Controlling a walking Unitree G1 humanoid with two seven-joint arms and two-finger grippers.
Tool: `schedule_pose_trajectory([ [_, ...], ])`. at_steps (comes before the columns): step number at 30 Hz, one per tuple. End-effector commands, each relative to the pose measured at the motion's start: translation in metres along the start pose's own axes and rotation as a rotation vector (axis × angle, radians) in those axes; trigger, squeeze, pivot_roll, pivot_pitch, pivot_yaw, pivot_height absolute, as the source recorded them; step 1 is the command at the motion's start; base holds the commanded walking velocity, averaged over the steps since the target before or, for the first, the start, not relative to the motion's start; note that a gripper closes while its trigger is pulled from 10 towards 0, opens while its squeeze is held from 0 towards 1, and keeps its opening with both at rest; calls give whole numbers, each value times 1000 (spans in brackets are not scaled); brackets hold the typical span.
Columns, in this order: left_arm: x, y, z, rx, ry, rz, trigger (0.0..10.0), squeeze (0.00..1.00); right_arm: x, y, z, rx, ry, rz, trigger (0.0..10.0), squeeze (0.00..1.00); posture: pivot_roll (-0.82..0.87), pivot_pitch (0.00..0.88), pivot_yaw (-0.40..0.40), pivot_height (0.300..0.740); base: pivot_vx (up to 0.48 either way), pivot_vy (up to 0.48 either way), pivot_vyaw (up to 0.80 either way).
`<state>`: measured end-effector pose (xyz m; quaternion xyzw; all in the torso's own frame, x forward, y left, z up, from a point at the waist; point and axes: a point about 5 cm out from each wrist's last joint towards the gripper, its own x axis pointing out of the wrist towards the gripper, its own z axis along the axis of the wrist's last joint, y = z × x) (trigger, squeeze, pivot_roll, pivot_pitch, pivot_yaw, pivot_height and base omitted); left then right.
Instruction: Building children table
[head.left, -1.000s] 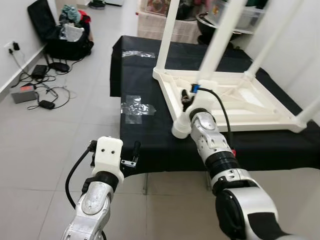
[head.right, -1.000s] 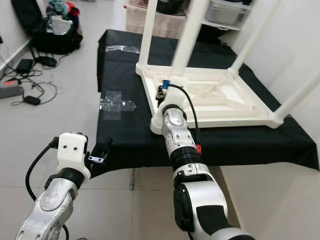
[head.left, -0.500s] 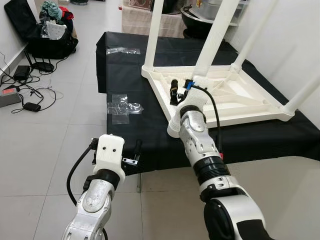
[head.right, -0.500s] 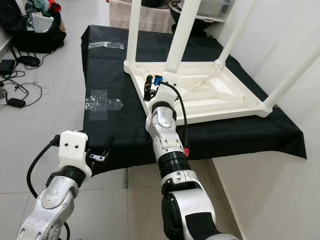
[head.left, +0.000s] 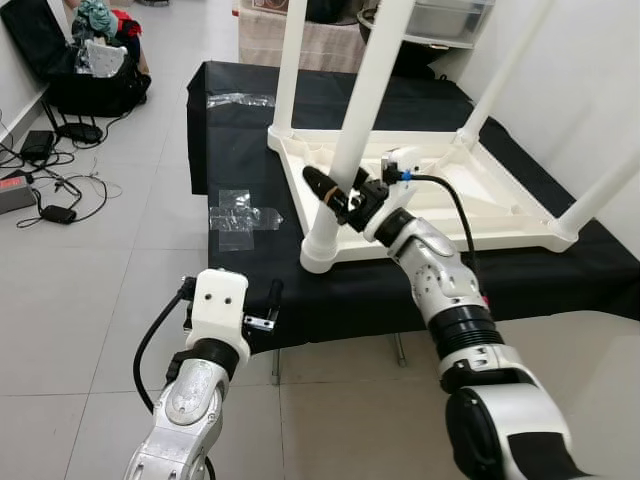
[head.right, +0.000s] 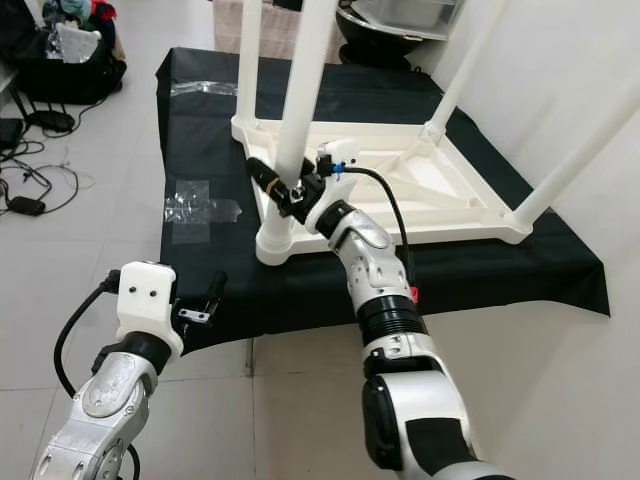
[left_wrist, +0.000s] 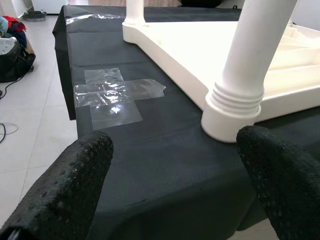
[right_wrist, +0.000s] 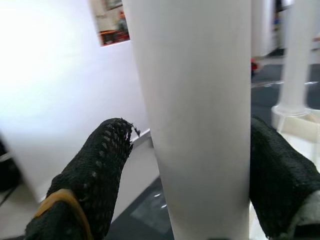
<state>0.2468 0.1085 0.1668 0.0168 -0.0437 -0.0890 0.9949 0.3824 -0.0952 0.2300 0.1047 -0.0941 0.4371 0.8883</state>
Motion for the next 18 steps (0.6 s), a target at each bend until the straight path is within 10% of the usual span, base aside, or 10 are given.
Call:
schedule_pose_trajectory([
  [1,0,-4,-3,-1,11,-8,10000,0,8,13,-15,23,73,115,10000,0,149,102,-183,740,0,0,0],
  [11,-2,-3,-4,-1,13,-2,10000,0,21,16,-16,-51,82,81,9255,0,149,108,-186,740,0,0,0],
  [12,-3,-3,-4,-1,14,-2,10000,0,23,13,-16,-73,87,29,0,0,149,108,-186,740,0,0,0],
  [18,-2,-3,-4,-2,13,-2,10000,0,22,-6,-12,-163,108,-299,0,0,145,108,-184,740,0,0,0],
])
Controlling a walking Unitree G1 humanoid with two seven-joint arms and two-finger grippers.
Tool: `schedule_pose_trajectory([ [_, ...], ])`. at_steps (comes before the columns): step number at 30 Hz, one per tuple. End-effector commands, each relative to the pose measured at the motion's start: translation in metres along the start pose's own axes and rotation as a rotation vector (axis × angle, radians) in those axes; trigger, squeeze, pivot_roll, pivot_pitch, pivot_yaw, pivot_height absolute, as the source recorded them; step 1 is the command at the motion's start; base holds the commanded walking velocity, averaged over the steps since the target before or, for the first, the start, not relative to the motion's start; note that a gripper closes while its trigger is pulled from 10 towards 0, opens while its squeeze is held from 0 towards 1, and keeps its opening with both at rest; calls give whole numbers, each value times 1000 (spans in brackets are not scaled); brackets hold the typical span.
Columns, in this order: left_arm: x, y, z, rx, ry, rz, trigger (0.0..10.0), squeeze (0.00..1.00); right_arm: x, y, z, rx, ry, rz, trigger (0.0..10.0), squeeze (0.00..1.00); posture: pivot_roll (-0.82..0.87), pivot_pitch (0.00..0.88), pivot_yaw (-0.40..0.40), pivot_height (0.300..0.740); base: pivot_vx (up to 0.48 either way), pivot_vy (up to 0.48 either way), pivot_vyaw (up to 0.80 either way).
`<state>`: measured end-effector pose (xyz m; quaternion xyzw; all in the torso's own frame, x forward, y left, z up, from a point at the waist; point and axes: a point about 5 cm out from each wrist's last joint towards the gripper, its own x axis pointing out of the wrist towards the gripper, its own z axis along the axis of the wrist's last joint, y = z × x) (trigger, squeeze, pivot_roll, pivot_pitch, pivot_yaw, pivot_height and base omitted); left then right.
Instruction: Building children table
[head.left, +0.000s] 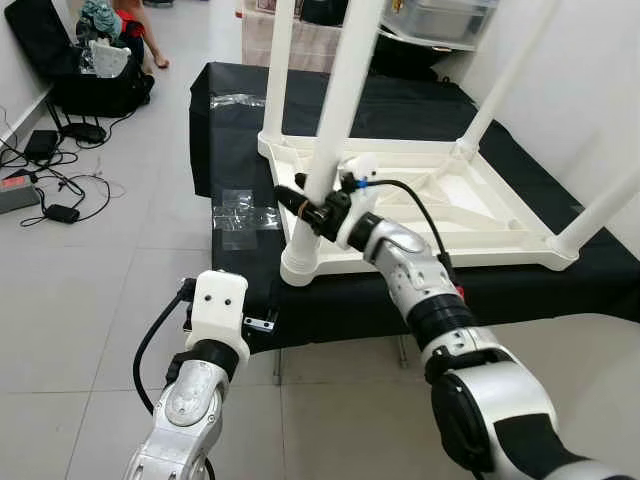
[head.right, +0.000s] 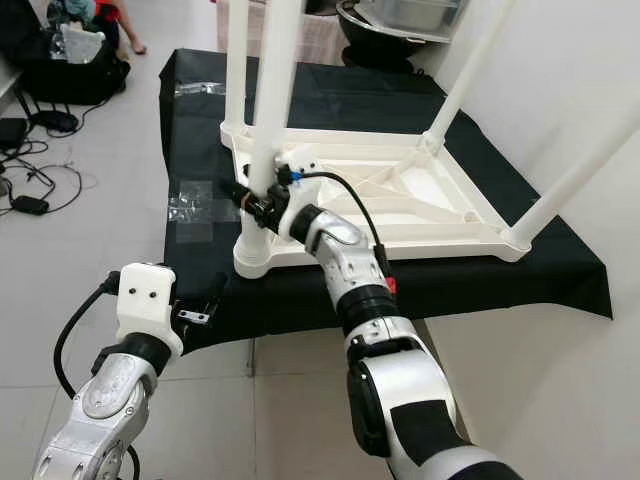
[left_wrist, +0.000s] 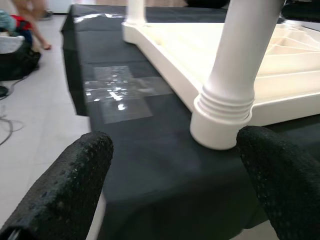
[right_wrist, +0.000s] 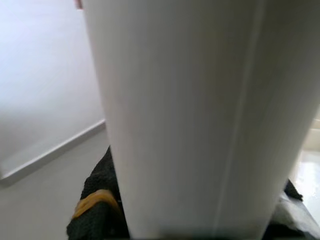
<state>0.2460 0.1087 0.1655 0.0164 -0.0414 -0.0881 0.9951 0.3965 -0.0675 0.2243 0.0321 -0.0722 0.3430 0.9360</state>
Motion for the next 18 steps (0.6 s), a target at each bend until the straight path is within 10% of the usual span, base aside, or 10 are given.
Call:
schedule_pose_trajectory([
  [1,-1,-3,-3,-1,9,-4,10000,0,-4,-12,-1,-23,20,-98,0,0,145,108,-184,740,0,0,0],
  [6,-1,-4,-4,-2,10,-7,10000,0,-18,-39,-6,-51,50,-565,0,0,143,100,-179,740,0,0,0],
  [14,1,-5,-2,-2,5,-12,10000,0,-32,-40,-14,50,50,-863,0,0,145,97,-176,740,0,0,0],
  [15,2,-5,-2,-2,3,-13,10000,0,-31,-34,-15,79,46,-890,2980,0,143,99,-177,740,0,0,0],
  [17,2,-5,-2,-2,3,-13,10000,0,-31,-34,-15,79,46,-890,2980,0,143,99,-177,740,0,0,0],
  [18,2,-5,-2,-1,2,-13,10000,0,-26,-27,-15,100,31,-867,10000,0,143,99,-178,740,0,0,0],
])
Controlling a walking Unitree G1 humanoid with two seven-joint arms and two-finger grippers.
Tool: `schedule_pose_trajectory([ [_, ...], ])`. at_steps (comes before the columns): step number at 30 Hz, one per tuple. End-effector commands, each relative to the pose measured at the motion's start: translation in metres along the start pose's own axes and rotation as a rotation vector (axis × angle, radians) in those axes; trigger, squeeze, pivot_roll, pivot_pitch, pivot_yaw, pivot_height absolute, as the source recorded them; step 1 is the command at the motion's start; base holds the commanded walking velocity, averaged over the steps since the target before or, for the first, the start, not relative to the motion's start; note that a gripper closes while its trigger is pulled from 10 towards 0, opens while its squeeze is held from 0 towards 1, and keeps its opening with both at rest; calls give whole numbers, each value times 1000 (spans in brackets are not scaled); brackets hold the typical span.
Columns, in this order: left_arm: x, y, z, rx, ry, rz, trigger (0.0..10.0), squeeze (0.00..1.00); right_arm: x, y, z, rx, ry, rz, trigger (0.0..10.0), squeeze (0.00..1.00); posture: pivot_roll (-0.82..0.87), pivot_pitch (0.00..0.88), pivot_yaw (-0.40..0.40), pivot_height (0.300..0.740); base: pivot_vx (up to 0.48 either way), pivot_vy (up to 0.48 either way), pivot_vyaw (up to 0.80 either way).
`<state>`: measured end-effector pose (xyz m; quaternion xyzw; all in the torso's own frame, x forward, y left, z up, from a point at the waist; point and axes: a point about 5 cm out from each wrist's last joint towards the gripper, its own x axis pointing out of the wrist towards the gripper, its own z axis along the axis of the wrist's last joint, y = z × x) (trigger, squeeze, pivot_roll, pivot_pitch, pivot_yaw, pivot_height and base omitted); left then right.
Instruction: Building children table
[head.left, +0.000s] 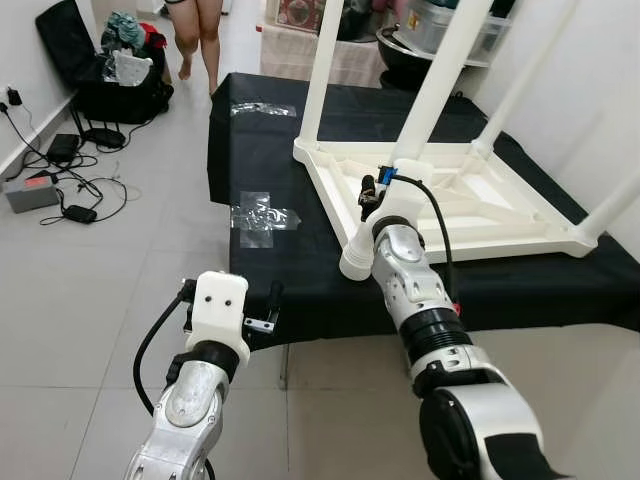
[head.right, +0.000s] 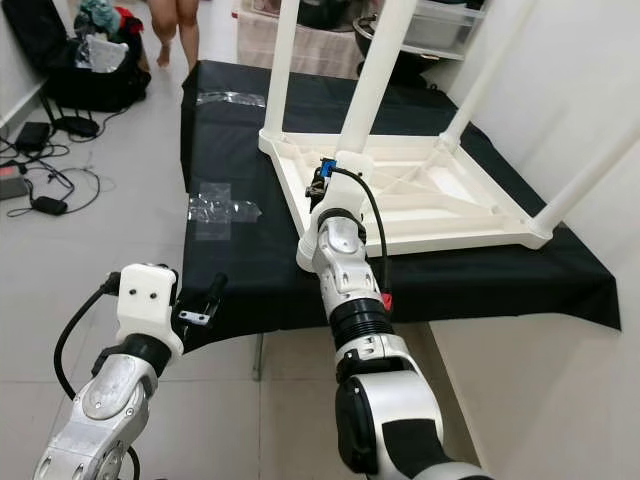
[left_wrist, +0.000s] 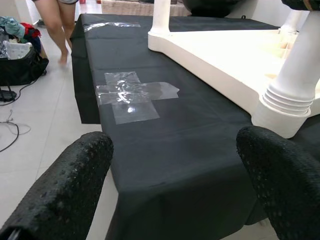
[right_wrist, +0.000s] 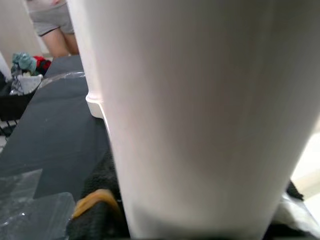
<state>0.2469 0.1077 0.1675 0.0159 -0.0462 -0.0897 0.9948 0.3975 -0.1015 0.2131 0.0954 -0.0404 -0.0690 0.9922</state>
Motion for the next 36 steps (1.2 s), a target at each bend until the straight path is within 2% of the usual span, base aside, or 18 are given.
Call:
schedule_pose_trajectory([
  [1,0,-4,-4,-1,13,-10,10000,0,-4,9,-6,23,11,76,10000,1000,142,99,-179,740,0,0,0],
  [8,-1,-4,-6,-3,18,-8,10000,0,-7,12,2,16,-88,173,10000,1000,141,99,-183,740,0,0,0],
  [9,-1,-4,-6,-3,18,-7,10000,0,-8,12,3,36,-85,287,10000,0,138,100,-181,740,0,0,0],
  [10,-1,-4,-6,-3,18,-7,10000,0,-8,12,3,36,-85,287,10000,0,138,100,-181,740,0,0,0],
  [13,0,-3,-6,-4,17,-4,10000,0,-10,11,4,60,-56,548,10000,0,137,100,-181,740,0,0,0],
  [15,0,-3,-6,-4,17,-3,10000,0,-10,11,4,57,-49,576,10000,0,137,101,-181,740,0,0,0],
  [16,0,-3,-5,-4,17,-2,10000,0,-13,9,3,55,-10,722,10000,0,137,103,-183,740,0,0,0],
  [17,0,-3,-5,-4,17,-2,10000,0,-13,9,3,55,-10,722,10000,0,137,103,-183,740,0,0,0],
  [18,0,-3,-5,-3,17,-2,10000,0,-18,7,3,46,28,893,10000,0,140,104,-186,740,0,0,0],
  [20,0,-3,-5,-3,17,-2,10000,0,-18,7,3,46,28,893,10000,0,140,104,-186,740,0,0,0],
  [21,0,-3,-6,-2,17,-2,10000,0,-24,5,5,54,64,1053,10000,0,140,104,-186,740,0,0,0],
  [22,0,-3,-6,-2,17,-2,10000,0,-24,5,5,54,64,1053,10000,0,140,104,-186,740,0,0,0],
  [23,-1,-3,-6,-3,17,-1,10000,0,-29,6,7,57,87,1179,10000,0,141,104,-186,740,0,0,0],
  [26,-1,-3,-6,-3,18,0,10000,0,-33,11,8,67,106,1256,10000,0,136,106,-189,740,0,0,0],
  [29,-2,-5,-7,-4,22,-7,10000,0,-38,30,7,58,102,1338,10000,0,139,107,-187,740,0,0,0],
  [34,-2,-6,-7,-3,22,-9,10000,0,-36,38,4,35,98,1321,10000,0,143,107,-188,740,0,0,0],
  [35,-2,-6,-7,-3,21,-8,10000,0,-28,43,1,-29,71,1178,0,0,139,105,-191,740,0,0,0],
  [36,-3,-5,-7,-2,22,-6,10000,0,-19,43,-1,-85,43,1026,0,0,139,104,-194,740,0,0,0],
])
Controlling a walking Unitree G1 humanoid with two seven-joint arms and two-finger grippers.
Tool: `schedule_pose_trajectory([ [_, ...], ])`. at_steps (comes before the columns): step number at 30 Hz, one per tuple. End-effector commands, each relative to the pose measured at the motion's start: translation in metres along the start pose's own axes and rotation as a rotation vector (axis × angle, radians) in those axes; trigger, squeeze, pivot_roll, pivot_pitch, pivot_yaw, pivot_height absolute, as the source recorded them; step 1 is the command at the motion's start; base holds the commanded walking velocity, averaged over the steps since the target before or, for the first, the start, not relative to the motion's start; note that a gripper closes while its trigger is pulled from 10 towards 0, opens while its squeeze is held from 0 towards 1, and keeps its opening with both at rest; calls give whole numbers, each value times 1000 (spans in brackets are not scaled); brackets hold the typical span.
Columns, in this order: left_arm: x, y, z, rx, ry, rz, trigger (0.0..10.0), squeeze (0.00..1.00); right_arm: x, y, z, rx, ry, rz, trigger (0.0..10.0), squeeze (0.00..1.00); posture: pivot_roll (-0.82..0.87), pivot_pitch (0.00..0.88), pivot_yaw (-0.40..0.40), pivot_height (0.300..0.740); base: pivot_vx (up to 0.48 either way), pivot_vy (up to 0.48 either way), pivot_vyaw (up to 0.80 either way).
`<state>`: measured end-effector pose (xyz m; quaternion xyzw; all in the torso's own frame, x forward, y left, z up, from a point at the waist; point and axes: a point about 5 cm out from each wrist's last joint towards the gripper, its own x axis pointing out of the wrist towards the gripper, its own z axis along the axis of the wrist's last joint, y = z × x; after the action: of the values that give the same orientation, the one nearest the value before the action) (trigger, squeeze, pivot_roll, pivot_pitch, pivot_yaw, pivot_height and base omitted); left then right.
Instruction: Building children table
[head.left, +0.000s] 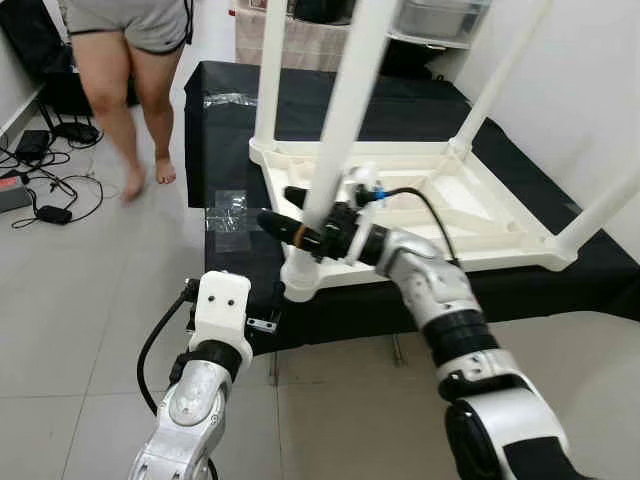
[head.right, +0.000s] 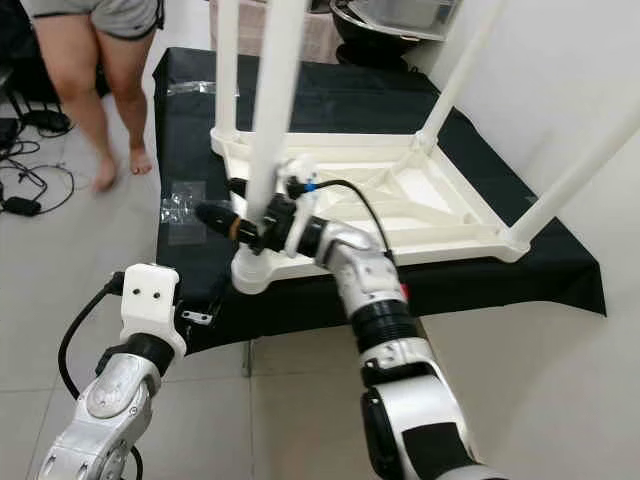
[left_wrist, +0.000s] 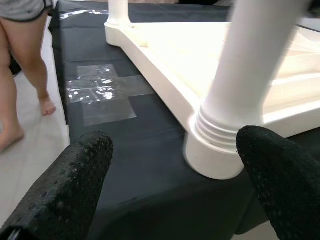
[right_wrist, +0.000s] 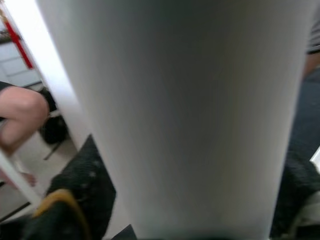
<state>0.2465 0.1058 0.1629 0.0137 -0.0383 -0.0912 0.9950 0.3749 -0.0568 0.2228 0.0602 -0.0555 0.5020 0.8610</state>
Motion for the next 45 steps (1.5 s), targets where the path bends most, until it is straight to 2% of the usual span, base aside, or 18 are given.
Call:
schedule_pose_trajectory([
  [1,-2,-3,-2,4,7,-3,10000,0,4,-8,-3,-78,26,-166,0,0,139,104,-194,740,0,0,0],
  [3,-3,-3,-3,3,8,0,10000,0,-1,-23,-4,-124,30,-417,0,0,134,101,-192,740,0,0,0],
  [5,-3,-3,-3,3,8,0,10000,0,-1,-23,-4,-124,30,-417,0,0,134,101,-192,740,0,0,0],
  [11,-2,-6,-4,-1,7,-4,10000,0,-20,-42,3,-119,-1,-756,0,0,128,96,-190,740,0,0,0],
  [12,-2,-6,-4,-1,7,-4,10000,0,-20,-42,3,-119,-1,-756,0,0,128,96,-190,740,0,0,0],
  [18,0,-7,-3,0,3,-12,10000,0,-35,-43,8,-33,-52,-1186,0,0,131,92,-187,740,0,0,0],
  [21,0,-7,-3,0,1,-12,10000,0,-35,-39,2,11,-52,-1256,0,0,135,95,-187,740,0,0,0],
  [22,0,-6,-3,1,1,-10,10000,0,-31,-35,-2,33,-58,-1266,2980,0,136,96,-188,740,0,0,0],
  [23,0,-6,-3,1,1,-10,10000,0,-31,-35,-2,33,-58,-1266,2980,0,136,96,-188,740,0,0,0],
  [24,-1,-5,-3,1,1,-9,10000,0,-24,-31,-3,32,-70,-1222,10000,0,134,100,-188,740,0,0,0],
  [26,-1,-5,-3,1,1,-9,10000,0,-24,-31,-3,32,-70,-1222,10000,0,134,100,-188,740,0,0,0],
  [27,-1,-4,-3,4,4,-6,10000,0,-17,-27,-3,36,-94,-1136,10000,1000,131,98,-185,740,0,0,0],
  [31,-1,-4,-3,5,4,-5,10000,0,-15,-25,1,-9,-138,-1000,10000,1000,133,96,-186,740,0,0,0],
  [32,-1,-4,-3,4,3,-5,10000,0,-13,-24,3,11,-150,-872,10000,0,133,94,-186,740,0,0,0],
  [34,-1,-5,-3,3,2,-7,10000,0,-12,-21,4,37,-131,-655,10000,0,130,89,-176,740,0,0,0],
  [37,-1,-5,-4,3,3,-7,10000,0,-12,-20,3,47,-114,-568,10000,0,129,86,-175,740,0,0,0],
  [40,0,-4,-3,6,1,-9,10000,0,-27,-14,0,28,-11,-251,10000,0,133,78,-178,740,0,0,0],
  [45,2,-3,-2,9,-4,-11,10000,0,-37,-8,2,49,28,-33,10000,0,135,78,-179,740,0,0,0],
])
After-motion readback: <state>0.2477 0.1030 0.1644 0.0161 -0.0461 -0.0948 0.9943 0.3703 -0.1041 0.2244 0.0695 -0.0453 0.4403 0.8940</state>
